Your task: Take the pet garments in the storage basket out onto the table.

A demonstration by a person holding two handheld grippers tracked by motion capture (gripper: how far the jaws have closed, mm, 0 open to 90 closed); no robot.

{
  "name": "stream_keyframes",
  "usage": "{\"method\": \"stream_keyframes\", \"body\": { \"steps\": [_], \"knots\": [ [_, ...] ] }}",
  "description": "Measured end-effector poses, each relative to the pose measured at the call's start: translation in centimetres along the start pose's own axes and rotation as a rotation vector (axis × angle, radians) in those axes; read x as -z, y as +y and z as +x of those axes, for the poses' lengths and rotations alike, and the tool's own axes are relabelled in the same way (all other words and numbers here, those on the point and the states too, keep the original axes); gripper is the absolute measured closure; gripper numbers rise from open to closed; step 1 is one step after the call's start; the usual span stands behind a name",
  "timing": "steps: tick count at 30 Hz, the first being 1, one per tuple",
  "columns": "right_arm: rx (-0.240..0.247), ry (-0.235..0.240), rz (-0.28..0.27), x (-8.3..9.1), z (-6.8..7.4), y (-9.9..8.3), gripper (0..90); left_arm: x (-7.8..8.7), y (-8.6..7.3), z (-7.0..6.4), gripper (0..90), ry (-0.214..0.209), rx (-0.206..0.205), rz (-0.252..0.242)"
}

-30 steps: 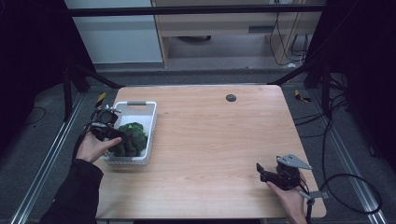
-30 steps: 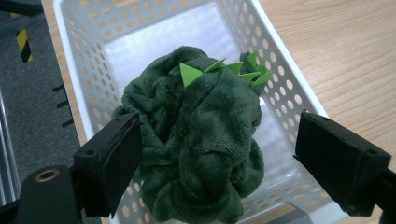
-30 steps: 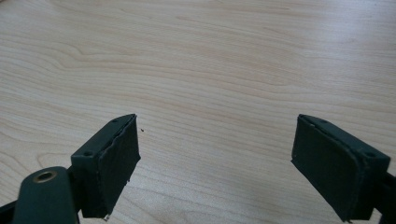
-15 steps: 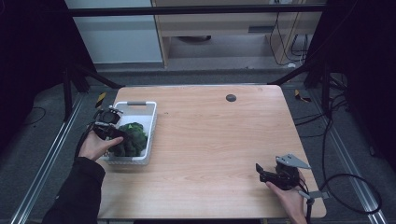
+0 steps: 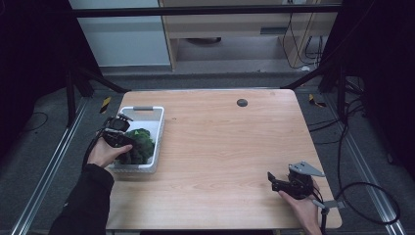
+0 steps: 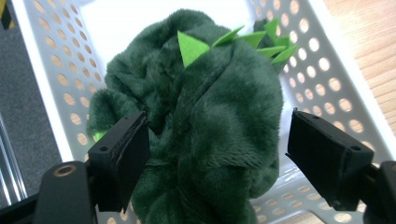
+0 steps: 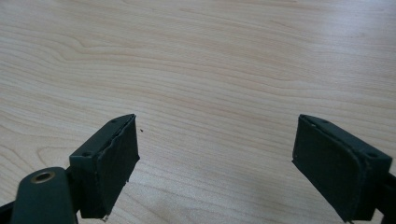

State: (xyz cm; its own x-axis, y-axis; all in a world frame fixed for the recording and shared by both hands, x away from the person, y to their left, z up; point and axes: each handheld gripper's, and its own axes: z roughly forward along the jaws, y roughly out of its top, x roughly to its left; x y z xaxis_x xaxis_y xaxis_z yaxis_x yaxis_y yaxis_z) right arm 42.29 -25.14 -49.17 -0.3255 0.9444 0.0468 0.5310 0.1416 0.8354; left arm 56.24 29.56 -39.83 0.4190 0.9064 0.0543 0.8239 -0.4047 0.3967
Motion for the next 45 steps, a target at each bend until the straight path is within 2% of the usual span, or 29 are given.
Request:
{"method": "stream_keyframes", "body": {
  "steps": [1,8,10,14,19,25,32,38,45],
  "knots": [
    [-0.009,0.004,0.005,0.0,0.1,0.0,14.3,-0.3,0.0,0.1,21.5,-0.003,0.003,0.007],
    [0.006,0.005,0.011,-0.1,0.0,0.0,14.2,-1.2,-0.2,0.2,29.2,-0.021,0.003,0.033],
    [0.006,0.005,0.011,-0.1,0.1,0.0,14.2,-1.4,-0.2,0.1,32.7,-0.016,-0.009,0.045],
    [0.005,0.005,0.013,-0.1,0.1,0.0,14.2,-1.6,-0.2,0.1,44.9,-0.021,0.011,0.043],
    [0.009,0.005,0.015,-0.2,0.1,-0.1,14.1,-1.7,-0.3,0.0,59.4,-0.024,0.008,0.06],
    [0.003,0.009,0.019,-0.1,0.1,0.0,14.0,-1.5,-0.3,0.0,72.4,-0.021,0.002,0.045],
    [0.009,0.006,0.019,-0.2,0.1,-0.1,14.0,-0.5,-0.5,0.0,76.0,-0.016,-0.009,0.019],
    [0.011,0.005,0.019,-0.2,0.1,-0.1,13.9,1.1,-0.6,0.1,76.7,-0.017,-0.018,-0.009],
    [0.013,0.006,0.023,-0.2,0.1,-0.1,13.8,3.4,-0.3,-0.3,77.1,-0.014,-0.044,-0.063]
  ]
}}
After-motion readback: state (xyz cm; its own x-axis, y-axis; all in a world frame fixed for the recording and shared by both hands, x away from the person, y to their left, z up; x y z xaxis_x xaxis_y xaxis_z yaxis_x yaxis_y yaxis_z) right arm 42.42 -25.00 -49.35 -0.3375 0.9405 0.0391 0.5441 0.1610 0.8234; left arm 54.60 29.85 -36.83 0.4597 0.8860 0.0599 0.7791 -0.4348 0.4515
